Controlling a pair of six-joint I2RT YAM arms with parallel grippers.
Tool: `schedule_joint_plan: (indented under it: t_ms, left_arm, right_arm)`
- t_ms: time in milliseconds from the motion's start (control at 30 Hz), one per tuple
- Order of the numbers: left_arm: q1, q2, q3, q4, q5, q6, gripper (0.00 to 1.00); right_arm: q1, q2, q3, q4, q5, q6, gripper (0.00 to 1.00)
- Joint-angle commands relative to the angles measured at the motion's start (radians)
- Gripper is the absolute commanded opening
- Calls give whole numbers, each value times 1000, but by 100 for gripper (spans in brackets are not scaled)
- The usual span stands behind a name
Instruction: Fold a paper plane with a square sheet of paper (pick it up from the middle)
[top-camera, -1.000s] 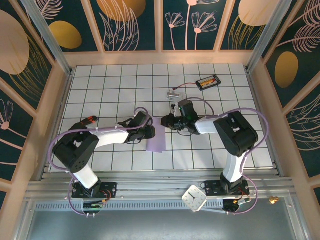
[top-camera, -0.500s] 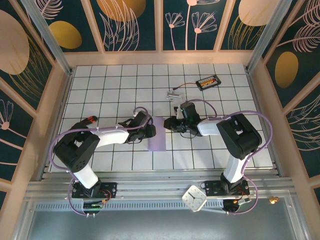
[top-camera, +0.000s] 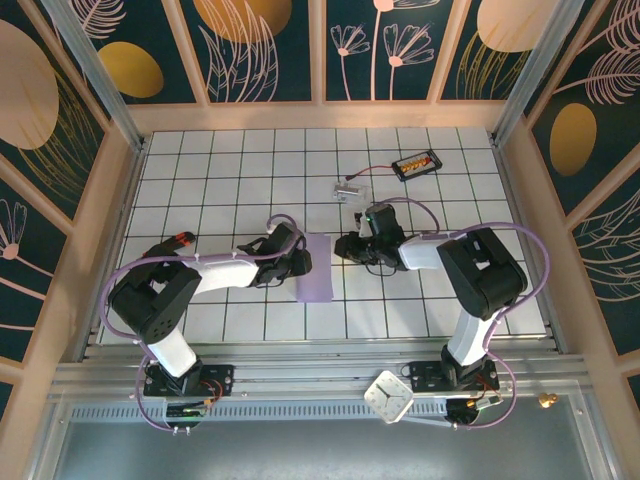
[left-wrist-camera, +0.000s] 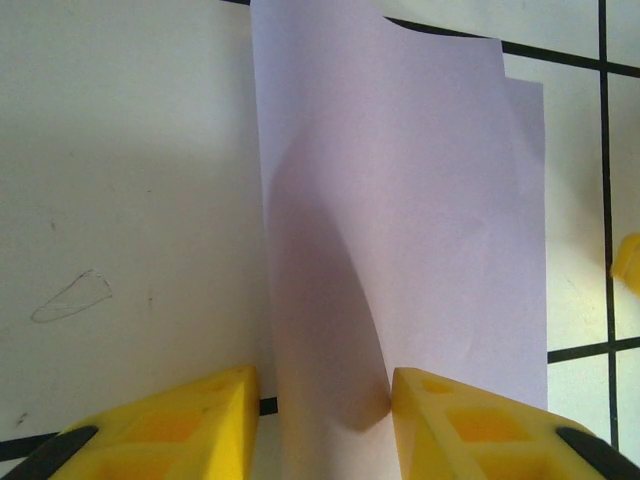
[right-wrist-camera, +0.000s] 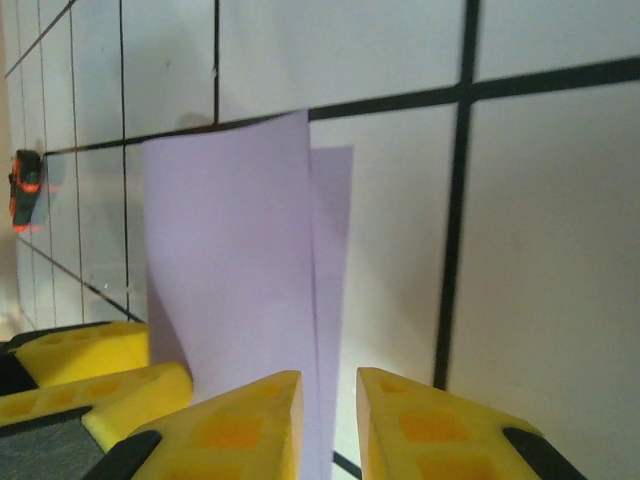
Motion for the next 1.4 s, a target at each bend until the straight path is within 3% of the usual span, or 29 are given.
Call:
schedule_joint_plan:
  t_ms: [0,1367]
  left_arm:
    - [1,14,15,-38,4,42,40]
    - [21,73,93,-104,136,195,35]
  right_arm:
    - [1,-41,1,-40,27,-39,22]
    - [2,-23,11,-59,19,-55,22]
